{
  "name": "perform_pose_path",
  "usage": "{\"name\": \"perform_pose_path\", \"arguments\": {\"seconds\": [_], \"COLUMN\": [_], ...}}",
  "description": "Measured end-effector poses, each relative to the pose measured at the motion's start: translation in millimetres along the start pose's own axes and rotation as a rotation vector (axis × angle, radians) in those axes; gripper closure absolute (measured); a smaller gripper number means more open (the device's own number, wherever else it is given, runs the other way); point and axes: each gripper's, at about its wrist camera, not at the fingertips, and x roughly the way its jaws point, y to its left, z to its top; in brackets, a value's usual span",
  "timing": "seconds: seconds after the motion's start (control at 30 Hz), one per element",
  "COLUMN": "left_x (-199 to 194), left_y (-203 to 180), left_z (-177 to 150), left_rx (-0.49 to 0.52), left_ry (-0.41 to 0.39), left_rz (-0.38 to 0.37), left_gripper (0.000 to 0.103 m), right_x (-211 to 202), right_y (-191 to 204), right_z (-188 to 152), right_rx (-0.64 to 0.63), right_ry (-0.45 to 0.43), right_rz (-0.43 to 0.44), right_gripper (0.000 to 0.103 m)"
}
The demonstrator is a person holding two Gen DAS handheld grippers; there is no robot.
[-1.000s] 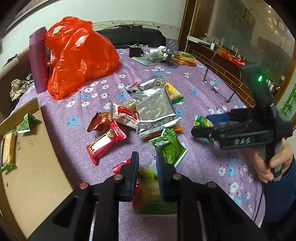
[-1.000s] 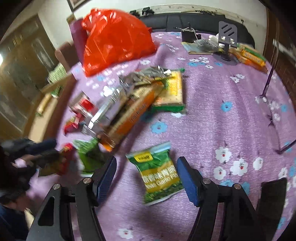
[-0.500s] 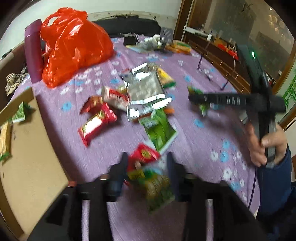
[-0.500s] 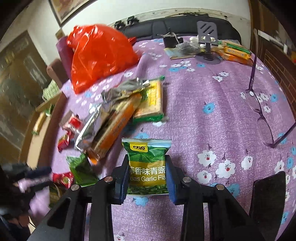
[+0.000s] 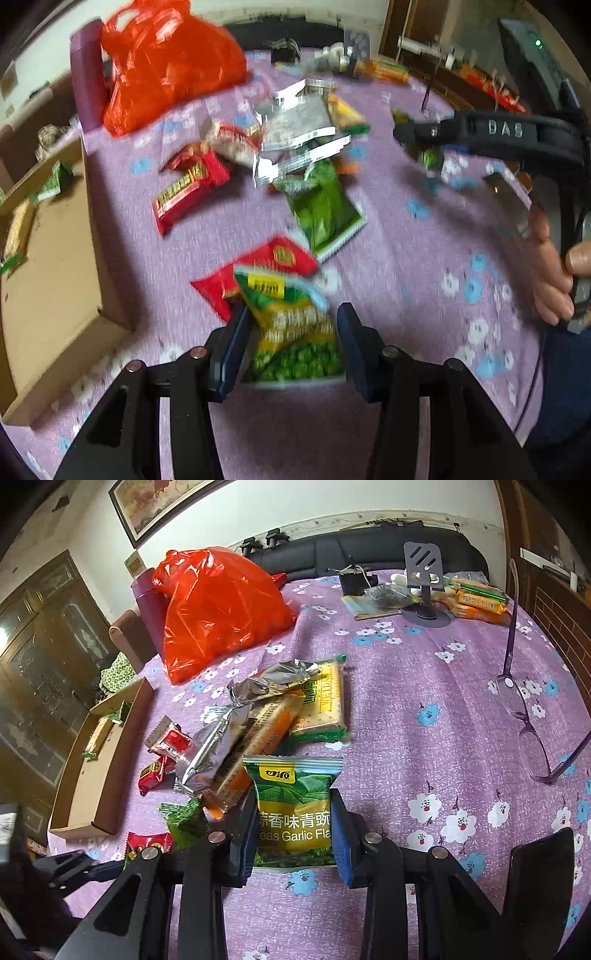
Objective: Organize snacks
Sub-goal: 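Carry both green pea bags over the cardboard box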
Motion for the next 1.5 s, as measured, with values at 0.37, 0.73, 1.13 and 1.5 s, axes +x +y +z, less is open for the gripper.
{"name": "perform_pose_path", "arguments": {"seconds": [0.37,0.73,1.13,1.5], "left_x": [-11,-27,-44,-65], "left_y": [-2,6,30,62], "left_z": [1,13,17,15], "left_rx": [-0.003,-0.011,-0.056,-0.112], "left_ry": [-0.067,-0.141,-0.206,-0.275], "left_rz": [-0.042,0.002,0.063,0.094], "left_gripper": [0.072,0.072,0.072,0.071], "right_x": [-4,-5,-4,0], "right_y": [11,26,87,85], "right_z": [-2,-4,-26,-25], "right_rx": [-0.026,-0.066,-0.272,-0.261], "right_ry": [-0.015,-0.033,-0.051,-0.045], "right_rz": [0.053,0.112,0.209,0.223], "right_gripper": [0.066,0.066,0.065,0.065]}}
